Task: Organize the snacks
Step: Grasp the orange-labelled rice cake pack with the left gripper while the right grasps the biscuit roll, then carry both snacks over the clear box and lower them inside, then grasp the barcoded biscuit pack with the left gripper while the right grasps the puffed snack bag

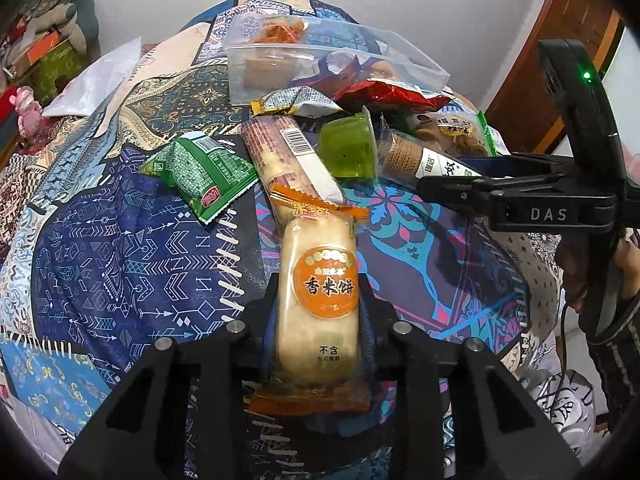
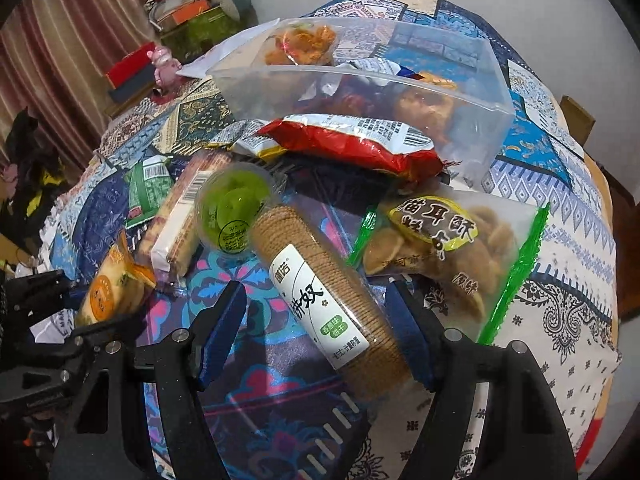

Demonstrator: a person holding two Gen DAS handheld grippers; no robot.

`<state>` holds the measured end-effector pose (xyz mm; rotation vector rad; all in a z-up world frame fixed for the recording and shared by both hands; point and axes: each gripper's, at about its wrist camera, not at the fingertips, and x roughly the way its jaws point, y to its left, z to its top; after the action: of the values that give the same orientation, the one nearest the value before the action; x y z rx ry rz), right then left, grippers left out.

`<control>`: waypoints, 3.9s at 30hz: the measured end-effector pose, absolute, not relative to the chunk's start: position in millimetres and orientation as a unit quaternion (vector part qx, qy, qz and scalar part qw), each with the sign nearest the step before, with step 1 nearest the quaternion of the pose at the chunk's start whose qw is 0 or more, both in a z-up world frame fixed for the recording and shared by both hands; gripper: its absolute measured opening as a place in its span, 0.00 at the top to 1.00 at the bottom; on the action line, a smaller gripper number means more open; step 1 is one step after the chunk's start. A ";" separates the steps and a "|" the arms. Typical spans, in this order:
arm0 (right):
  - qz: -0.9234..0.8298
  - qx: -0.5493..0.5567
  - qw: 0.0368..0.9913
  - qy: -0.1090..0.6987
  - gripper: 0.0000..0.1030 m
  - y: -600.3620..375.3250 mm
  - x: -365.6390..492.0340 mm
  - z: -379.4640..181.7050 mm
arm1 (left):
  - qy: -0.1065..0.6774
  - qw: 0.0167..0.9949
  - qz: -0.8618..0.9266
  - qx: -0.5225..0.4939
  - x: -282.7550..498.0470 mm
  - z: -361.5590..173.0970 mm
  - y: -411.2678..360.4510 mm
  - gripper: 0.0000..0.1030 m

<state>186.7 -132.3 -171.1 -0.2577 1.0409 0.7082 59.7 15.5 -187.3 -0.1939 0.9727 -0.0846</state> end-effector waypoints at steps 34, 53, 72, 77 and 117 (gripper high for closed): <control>0.363 -0.035 0.840 0.402 0.64 -157.5 152.1 -103.6 | 0.360 0.927 -0.036 -0.093 104.5 -90.9 33.9 0.68; 0.320 0.000 0.882 0.345 0.64 -163.1 222.8 -74.9 | 0.345 0.934 -0.055 -0.081 211.8 -68.6 29.9 0.68; 0.284 0.004 0.883 0.374 0.64 -143.1 323.1 -110.7 | 0.400 0.914 -0.060 -0.034 326.5 -122.7 9.2 0.68; 0.281 -0.008 0.878 0.387 0.64 -137.3 333.8 -121.7 | 0.414 0.908 -0.056 -0.031 342.6 -134.9 7.2 0.68; 0.267 -0.027 0.889 0.371 0.34 -202.9 205.9 -83.0 | 0.411 0.910 -0.009 -0.049 172.8 -111.3 45.3 0.19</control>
<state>205.9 -202.9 -83.0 -0.0551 0.7710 0.5550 172.8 45.3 -111.3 -0.1011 0.8485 -0.0187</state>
